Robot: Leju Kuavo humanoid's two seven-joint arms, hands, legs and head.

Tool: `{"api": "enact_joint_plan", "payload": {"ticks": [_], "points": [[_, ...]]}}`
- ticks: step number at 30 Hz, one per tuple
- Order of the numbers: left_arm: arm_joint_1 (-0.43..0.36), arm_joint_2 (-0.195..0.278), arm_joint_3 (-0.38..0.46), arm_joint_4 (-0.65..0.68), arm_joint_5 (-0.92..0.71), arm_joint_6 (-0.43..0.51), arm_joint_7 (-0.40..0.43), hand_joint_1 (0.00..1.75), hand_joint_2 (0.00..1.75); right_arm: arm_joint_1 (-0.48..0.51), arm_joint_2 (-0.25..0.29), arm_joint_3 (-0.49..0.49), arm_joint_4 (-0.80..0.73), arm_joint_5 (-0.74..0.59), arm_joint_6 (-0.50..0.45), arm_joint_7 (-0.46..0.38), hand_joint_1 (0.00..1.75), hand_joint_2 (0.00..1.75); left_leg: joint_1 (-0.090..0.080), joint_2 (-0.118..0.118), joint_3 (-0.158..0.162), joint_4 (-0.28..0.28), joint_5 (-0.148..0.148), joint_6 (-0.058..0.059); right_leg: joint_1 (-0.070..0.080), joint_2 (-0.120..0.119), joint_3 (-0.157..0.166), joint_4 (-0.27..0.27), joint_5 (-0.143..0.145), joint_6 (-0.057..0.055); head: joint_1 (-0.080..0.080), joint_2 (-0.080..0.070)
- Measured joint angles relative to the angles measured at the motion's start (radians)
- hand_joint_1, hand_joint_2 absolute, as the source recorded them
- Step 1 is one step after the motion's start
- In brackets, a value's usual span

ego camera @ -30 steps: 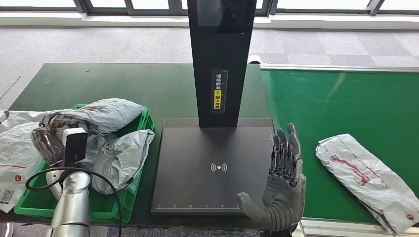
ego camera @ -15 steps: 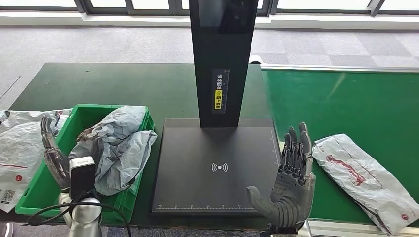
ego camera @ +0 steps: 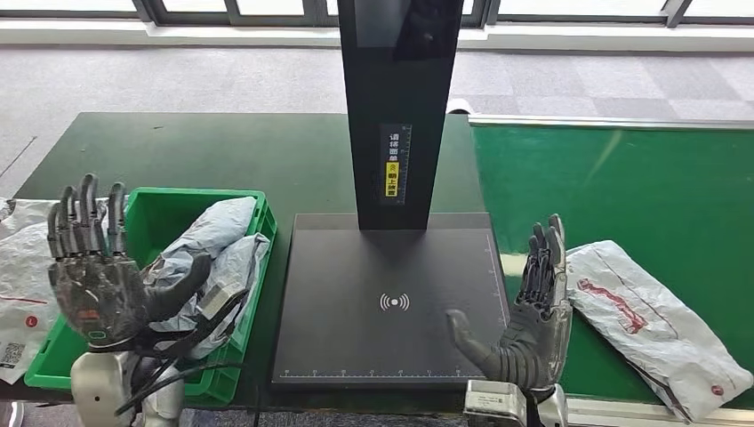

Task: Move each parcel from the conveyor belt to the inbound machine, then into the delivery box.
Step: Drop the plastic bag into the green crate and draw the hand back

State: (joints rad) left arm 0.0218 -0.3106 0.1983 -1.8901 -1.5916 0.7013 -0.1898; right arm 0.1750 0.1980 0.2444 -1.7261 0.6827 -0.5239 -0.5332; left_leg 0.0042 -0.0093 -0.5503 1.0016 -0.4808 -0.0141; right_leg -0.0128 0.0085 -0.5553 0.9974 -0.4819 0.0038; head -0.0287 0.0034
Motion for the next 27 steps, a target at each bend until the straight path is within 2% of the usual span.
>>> {"api": "enact_joint_plan", "payload": {"ticks": [3, 5, 6, 9, 11, 12, 17, 24, 27], "points": [[0.019, -0.007, 0.031, -0.068, 0.048, 0.000, 0.003, 0.00, 0.00, 0.001, 0.001, -0.043, 0.017, 0.090, -0.033, 0.062, 0.00, 1.75, 0.000, -0.001, 0.000, 0.000, 0.000, 0.000, 0.001, -0.001, -0.001, 0.000, 0.000, 0.000, 0.000, 0.000], [0.026, -0.009, 0.012, -0.063, 0.180, -0.003, -0.032, 0.00, 0.00, 0.002, 0.004, -0.086, 0.025, 0.178, -0.057, 0.127, 0.00, 1.75, 0.000, -0.003, 0.000, 0.000, 0.000, 0.000, 0.001, -0.003, -0.001, -0.001, -0.001, 0.000, 0.000, 0.000], [0.032, -0.008, -0.011, -0.046, 0.304, -0.014, -0.086, 0.00, 0.00, 0.002, 0.006, -0.115, 0.033, 0.234, -0.065, 0.174, 0.00, 1.75, 0.000, -0.004, 0.000, 0.000, 0.000, 0.000, 0.000, -0.004, -0.001, -0.001, -0.001, 0.000, 0.000, 0.000], [0.059, 0.000, -0.121, 0.017, 0.830, -0.092, -0.285, 0.00, 0.00, 0.002, 0.011, -0.243, 0.072, 0.366, -0.063, 0.266, 0.00, 1.75, 0.000, -0.004, -0.001, 0.000, 0.000, 0.000, -0.001, -0.004, 0.000, -0.001, -0.001, 0.001, 0.000, 0.000], [0.072, 0.006, -0.186, 0.044, 1.085, -0.137, -0.341, 0.00, 0.00, 0.003, 0.018, -0.329, 0.099, 0.413, -0.058, 0.277, 0.00, 1.75, -0.001, -0.004, -0.001, 0.001, 0.000, 0.000, -0.002, -0.004, 0.000, -0.001, -0.001, 0.002, 0.000, 0.000], [0.076, 0.009, -0.208, 0.053, 1.136, -0.149, -0.351, 0.00, 0.00, 0.003, 0.022, -0.364, 0.109, 0.428, -0.058, 0.279, 0.00, 1.75, -0.001, -0.004, -0.001, 0.001, 0.000, 0.001, -0.002, -0.004, 0.000, -0.001, -0.001, 0.002, 0.000, 0.000], [0.091, 0.017, -0.268, 0.080, 1.080, -0.197, -0.384, 0.00, 0.00, 0.005, 0.048, -0.471, 0.134, 0.499, -0.029, 0.314, 0.00, 1.75, -0.001, -0.003, -0.001, 0.001, -0.001, 0.001, -0.002, -0.003, -0.001, -0.001, -0.001, 0.002, 0.000, 0.000], [0.103, 0.018, -0.281, 0.102, 1.194, -0.360, -0.458, 0.00, 0.00, -0.003, 0.062, -0.601, 0.199, 0.660, 0.051, 0.411, 0.00, 1.75, -0.001, -0.003, -0.001, 0.001, -0.001, 0.001, -0.001, -0.003, -0.001, -0.001, -0.001, 0.002, 0.000, 0.000], [0.104, 0.018, -0.283, 0.121, 1.196, -0.392, -0.469, 0.00, 0.00, -0.013, 0.063, -0.682, 0.251, 0.691, 0.070, 0.424, 0.00, 1.75, -0.001, -0.003, -0.001, 0.001, -0.001, 0.001, -0.001, -0.003, -0.001, -0.001, -0.001, 0.002, 0.000, 0.000]]}}
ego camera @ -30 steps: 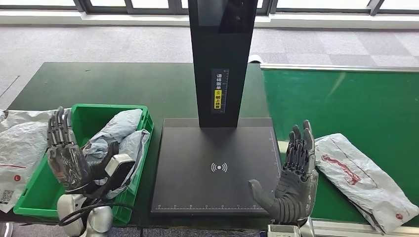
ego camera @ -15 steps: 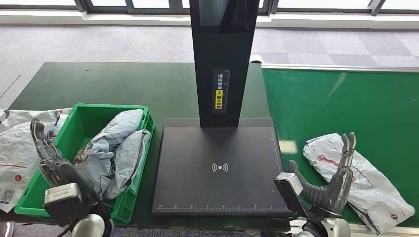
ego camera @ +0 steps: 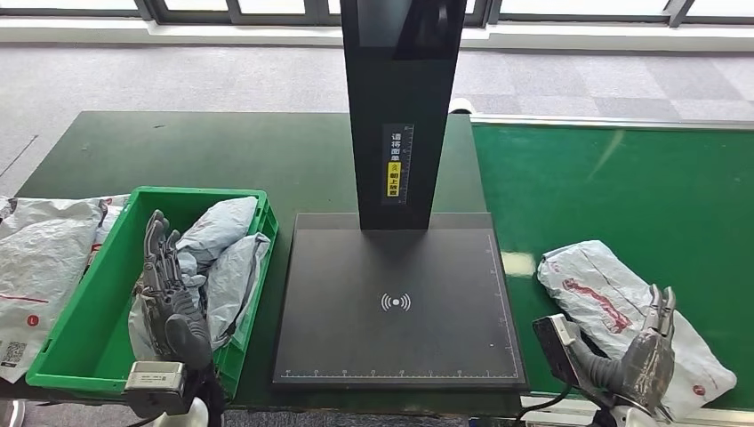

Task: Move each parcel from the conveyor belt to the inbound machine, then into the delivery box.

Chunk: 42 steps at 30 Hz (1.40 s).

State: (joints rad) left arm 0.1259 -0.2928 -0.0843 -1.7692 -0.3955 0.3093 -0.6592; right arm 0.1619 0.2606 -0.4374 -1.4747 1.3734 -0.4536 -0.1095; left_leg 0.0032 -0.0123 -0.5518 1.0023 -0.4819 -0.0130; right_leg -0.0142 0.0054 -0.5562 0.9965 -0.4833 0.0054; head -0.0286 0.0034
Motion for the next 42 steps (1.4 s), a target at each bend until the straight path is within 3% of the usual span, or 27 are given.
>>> {"api": "enact_joint_plan", "payload": {"ticks": [5, 10, 15, 18, 19, 22, 30, 35, 39, 42], "points": [[-0.001, 0.000, -0.003, 0.026, 0.017, -0.017, -0.008, 0.00, 0.00, -0.028, -0.005, -0.118, 0.094, -0.002, 0.018, -0.017, 0.00, 1.75, 0.000, 0.000, 0.000, 0.000, 0.000, 0.000, 0.000, 0.000, 0.000, 0.000, 0.000, 0.000, 0.000, 0.000], [-0.006, 0.001, -0.004, 0.047, 0.050, -0.044, -0.001, 0.00, 0.00, -0.055, -0.020, -0.169, 0.160, 0.029, 0.027, 0.001, 0.00, 1.75, 0.000, 0.000, 0.000, 0.000, 0.000, 0.000, 0.000, 0.000, 0.000, 0.000, 0.000, 0.000, 0.000, 0.000], [-0.012, 0.005, -0.004, 0.082, 0.075, -0.060, -0.004, 0.00, 0.00, -0.110, -0.086, -0.203, 0.281, 0.070, 0.024, 0.037, 0.00, 1.75, 0.000, 0.001, 0.000, 0.000, 0.000, 0.000, 0.000, 0.001, 0.000, 0.000, 0.000, 0.000, 0.000, 0.000], [-0.017, 0.007, -0.007, 0.105, 0.075, -0.061, -0.003, 0.00, 0.00, -0.139, -0.130, -0.216, 0.358, 0.086, 0.014, 0.053, 0.00, 0.44, 0.000, 0.000, 0.000, 0.000, 0.000, 0.000, -0.001, 0.001, 0.000, 0.000, 0.000, 0.000, 0.000, 0.000], [-0.018, 0.008, -0.008, 0.110, 0.075, -0.062, -0.003, 0.00, 0.00, -0.146, -0.141, -0.219, 0.377, 0.089, 0.012, 0.055, 0.00, 0.44, 0.000, 0.001, 0.000, 0.001, 0.000, 0.000, -0.001, 0.001, 0.000, 0.000, 0.000, 0.000, 0.000, 0.000], [-0.022, 0.009, -0.012, 0.123, 0.075, -0.061, -0.003, 0.00, 0.00, -0.169, -0.172, -0.221, 0.441, 0.096, 0.006, 0.060, 0.00, 1.75, 0.000, 0.001, 0.000, 0.001, 0.000, 0.000, -0.001, 0.001, 0.000, 0.000, 0.000, 0.000, 0.000, 0.000], [-0.045, 0.013, -0.016, 0.156, 0.067, -0.053, 0.015, 0.00, 0.00, -0.248, -0.253, -0.221, 0.671, 0.121, 0.028, 0.123, 0.00, 1.75, 0.000, 0.000, 0.000, 0.001, 0.000, 0.000, -0.001, 0.001, 0.000, 0.000, 0.000, 0.000, 0.000, 0.000], [-0.066, 0.017, -0.018, 0.179, 0.052, -0.053, 0.030, 0.00, 0.00, -0.278, -0.269, -0.221, 0.767, 0.113, 0.088, 0.104, 0.00, 1.75, 0.000, 0.002, 0.002, 0.001, 0.000, 0.000, 0.000, 0.003, 0.001, 0.000, 0.001, 0.000, 0.000, 0.000], [-0.078, 0.017, -0.018, 0.197, 0.052, -0.053, 0.035, 0.00, 0.00, -0.298, -0.275, -0.221, 0.810, 0.111, 0.114, 0.077, 1.75, 1.75, 0.000, 0.005, 0.005, 0.001, -0.002, 0.002, 0.000, 0.005, 0.003, -0.001, 0.001, 0.001, 0.000, 0.000], [-0.080, 0.017, -0.018, 0.206, 0.052, -0.053, 0.036, 0.00, 0.00, -0.303, -0.275, -0.221, 0.828, 0.107, 0.120, 0.052, 1.75, 1.75, 0.000, 0.005, 0.006, 0.001, -0.002, 0.003, 0.000, 0.005, 0.005, -0.001, 0.002, 0.002, 0.000, 0.000]]}}
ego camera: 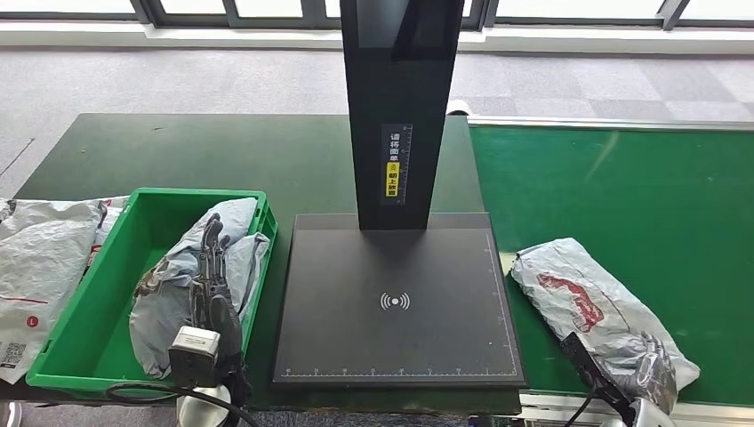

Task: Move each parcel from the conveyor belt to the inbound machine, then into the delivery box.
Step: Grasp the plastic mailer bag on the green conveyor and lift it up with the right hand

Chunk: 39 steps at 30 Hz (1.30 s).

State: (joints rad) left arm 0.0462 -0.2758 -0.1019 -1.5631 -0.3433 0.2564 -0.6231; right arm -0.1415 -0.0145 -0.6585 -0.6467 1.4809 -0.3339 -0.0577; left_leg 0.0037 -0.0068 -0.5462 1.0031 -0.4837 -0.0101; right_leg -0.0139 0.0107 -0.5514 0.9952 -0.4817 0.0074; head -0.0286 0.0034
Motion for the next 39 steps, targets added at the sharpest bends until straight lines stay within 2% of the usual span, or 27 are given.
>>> {"api": "enact_joint_plan", "payload": {"ticks": [7, 10, 14, 21, 27, 39], "points": [[-0.004, 0.000, 0.000, 0.016, -0.002, 0.000, 0.004, 0.00, 0.00, -0.004, 0.001, 0.004, 0.008, -0.013, -0.005, -0.044, 1.75, 1.75, 0.000, 0.000, 0.000, 0.002, 0.001, 0.001, 0.000, -0.001, 0.002, 0.000, 0.002, 0.002, 0.000, 0.000], [-0.003, 0.000, 0.000, 0.016, -0.013, -0.002, 0.011, 0.00, 0.00, 0.006, 0.016, 0.010, -0.032, -0.044, -0.019, -0.061, 1.75, 1.75, 0.000, 0.000, -0.001, 0.002, 0.001, 0.001, 0.000, -0.001, 0.001, 0.000, 0.002, 0.002, 0.000, 0.000], [-0.003, 0.000, 0.000, 0.016, -0.019, -0.003, 0.015, 0.00, 0.00, 0.044, 0.057, 0.026, -0.146, -0.120, -0.031, -0.088, 1.75, 1.75, 0.000, -0.001, -0.002, 0.002, 0.001, 0.001, 0.000, -0.001, 0.000, 0.000, 0.001, 0.002, 0.000, 0.000], [-0.001, -0.001, 0.000, 0.016, -0.032, 0.003, 0.015, 0.00, 0.00, 0.120, 0.121, 0.062, -0.385, -0.280, -0.113, -0.193, 1.75, 1.75, 0.000, -0.003, -0.005, 0.002, 0.001, 0.001, 0.000, -0.003, -0.003, 0.001, 0.000, 0.001, 0.000, 0.000], [0.004, -0.001, 0.000, 0.014, -0.033, 0.006, 0.015, 0.00, 0.00, 0.158, 0.151, 0.086, -0.514, -0.299, -0.115, -0.198, 1.75, 1.75, 0.000, -0.004, -0.006, 0.002, 0.001, 0.001, -0.001, -0.003, -0.003, 0.001, 0.000, 0.002, 0.000, 0.000], [0.005, -0.001, 0.000, 0.014, -0.033, 0.007, 0.015, 0.00, 0.00, 0.178, 0.170, 0.094, -0.587, -0.323, -0.130, -0.217, 1.75, 1.75, 0.000, -0.004, -0.006, 0.002, 0.001, 0.001, -0.001, -0.003, -0.003, 0.001, 0.000, 0.002, 0.000, 0.000]]}}
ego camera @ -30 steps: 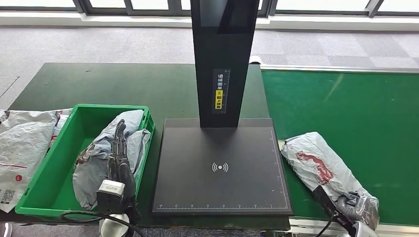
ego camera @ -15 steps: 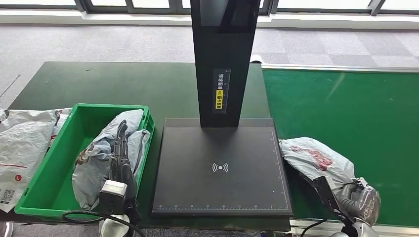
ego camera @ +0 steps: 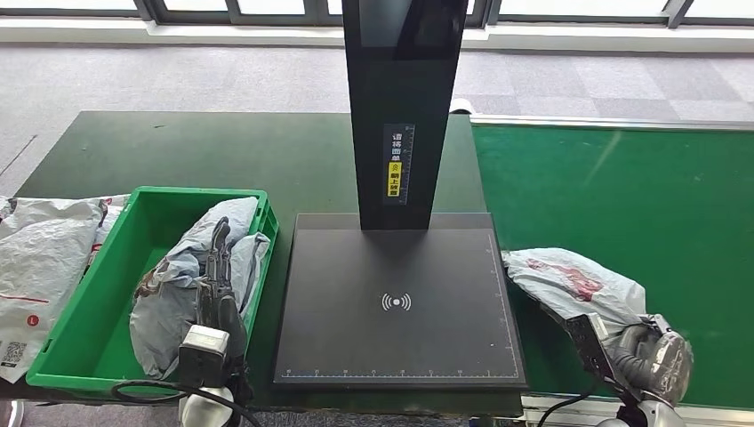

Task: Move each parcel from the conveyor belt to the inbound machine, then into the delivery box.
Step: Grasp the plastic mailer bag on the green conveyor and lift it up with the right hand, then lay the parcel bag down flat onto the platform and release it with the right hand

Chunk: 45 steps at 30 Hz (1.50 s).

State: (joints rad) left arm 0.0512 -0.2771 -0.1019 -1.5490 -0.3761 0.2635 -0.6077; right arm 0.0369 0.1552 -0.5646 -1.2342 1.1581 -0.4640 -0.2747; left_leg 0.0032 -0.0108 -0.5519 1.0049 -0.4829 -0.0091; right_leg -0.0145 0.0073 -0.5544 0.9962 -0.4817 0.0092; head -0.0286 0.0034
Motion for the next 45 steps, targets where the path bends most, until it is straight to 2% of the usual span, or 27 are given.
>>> {"api": "enact_joint_plan", "payload": {"ticks": [5, 9, 14, 18, 21, 24, 29, 33, 36, 42, 44, 45], "points": [[0.002, -0.001, 0.000, 0.000, 0.000, 0.009, -0.003, 0.00, 0.00, 0.039, 0.025, 0.034, -0.103, -0.186, -0.126, -0.153, 1.75, 1.75, 0.000, 0.000, 0.000, 0.000, 0.000, 0.000, 0.000, 0.000, 0.000, 0.000, 0.000, 0.000, 0.000, 0.000], [-0.001, -0.006, 0.000, 0.000, 0.001, 0.012, -0.004, 0.00, 0.00, 0.099, 0.064, 0.110, -0.265, -0.242, -0.203, -0.228, 1.75, 1.75, 0.000, 0.000, 0.000, 0.000, 0.000, 0.000, 0.000, 0.000, -0.001, 0.000, 0.000, 0.000, 0.000, 0.000], [-0.002, -0.009, 0.000, 0.001, 0.014, 0.008, -0.014, 0.00, 0.00, 0.180, 0.101, 0.264, -0.441, -0.285, -0.205, -0.329, 1.75, 1.75, 0.001, 0.000, -0.001, 0.000, 0.000, 0.000, 0.000, 0.000, -0.001, 0.001, 0.000, 0.000, 0.000, 0.000], [-0.005, -0.012, 0.000, 0.005, 0.019, -0.002, -0.020, 0.00, 0.00, 0.225, 0.105, 0.494, -0.540, -0.201, -0.225, -0.258, 1.75, 1.75, 0.001, 0.001, 0.000, 0.000, 0.000, 0.000, 0.001, 0.001, -0.001, 0.001, 0.000, 0.000, 0.000, 0.000], [-0.005, -0.016, 0.000, 0.008, 0.019, -0.004, -0.021, 0.00, 0.00, 0.232, 0.096, 0.620, -0.576, -0.212, -0.223, -0.214, 1.75, 1.75, 0.001, 0.001, 0.000, 0.000, 0.000, -0.001, 0.000, 0.000, -0.001, 0.001, 0.000, 0.000, 0.000, 0.000], [-0.005, -0.017, 0.000, 0.009, 0.019, -0.005, -0.020, 0.00, 0.00, 0.231, 0.082, 0.692, -0.583, -0.247, -0.169, -0.179, 1.75, 1.75, 0.001, 0.001, 0.000, 0.000, 0.000, -0.001, 0.000, 0.001, -0.001, 0.000, 0.000, 0.000, 0.000, 0.000], [-0.007, -0.017, 0.000, 0.016, 0.020, -0.010, -0.018, 0.00, 0.00, 0.202, 0.065, 0.749, -0.525, -0.364, 0.091, -0.123, 1.75, 1.75, 0.000, 0.001, 0.000, 0.000, 0.000, 0.000, 0.000, 0.000, -0.001, 0.000, 0.000, 0.000, 0.000, 0.000], [-0.014, -0.017, 0.000, 0.028, 0.022, -0.011, -0.014, 0.00, 0.00, 0.155, 0.062, 0.750, -0.398, -0.457, 0.225, -0.131, 1.75, 1.75, 0.001, 0.001, 0.000, 0.000, 0.001, -0.001, 0.000, 0.000, -0.001, 0.000, 0.000, 0.000, 0.000, 0.000], [-0.016, -0.017, 0.000, 0.033, 0.030, -0.008, -0.011, 0.00, 0.00, 0.110, 0.062, 0.745, -0.288, -0.476, 0.262, -0.126, 1.75, 1.75, 0.001, 0.001, 0.000, 0.000, 0.001, -0.001, 0.001, 0.001, -0.001, 0.001, 0.000, -0.001, 0.000, 0.000], [-0.010, -0.017, 0.000, 0.034, 0.037, 0.003, -0.003, 0.00, 0.00, 0.015, 0.062, 0.704, -0.067, -0.469, 0.270, -0.103, 1.75, 1.75, 0.001, 0.001, 0.000, 0.000, 0.001, -0.001, 0.000, 0.001, -0.001, 0.000, 0.000, -0.001, 0.000, 0.000], [-0.006, -0.017, 0.000, 0.034, 0.037, 0.006, -0.003, 0.00, 0.00, -0.001, 0.062, 0.693, -0.022, -0.462, 0.266, -0.103, 1.34, 1.75, 0.001, 0.001, -0.001, 0.000, 0.001, -0.001, 0.000, 0.000, -0.001, 0.000, 0.000, -0.001, 0.000, 0.000], [-0.005, -0.017, 0.000, 0.034, 0.037, 0.008, -0.002, 0.00, 0.00, -0.007, 0.062, 0.688, -0.005, -0.458, 0.261, -0.102, 0.90, 1.75, 0.001, 0.001, -0.001, 0.000, 0.001, -0.001, 0.000, 0.000, -0.001, 0.000, 0.000, -0.001, 0.000, 0.000]]}}
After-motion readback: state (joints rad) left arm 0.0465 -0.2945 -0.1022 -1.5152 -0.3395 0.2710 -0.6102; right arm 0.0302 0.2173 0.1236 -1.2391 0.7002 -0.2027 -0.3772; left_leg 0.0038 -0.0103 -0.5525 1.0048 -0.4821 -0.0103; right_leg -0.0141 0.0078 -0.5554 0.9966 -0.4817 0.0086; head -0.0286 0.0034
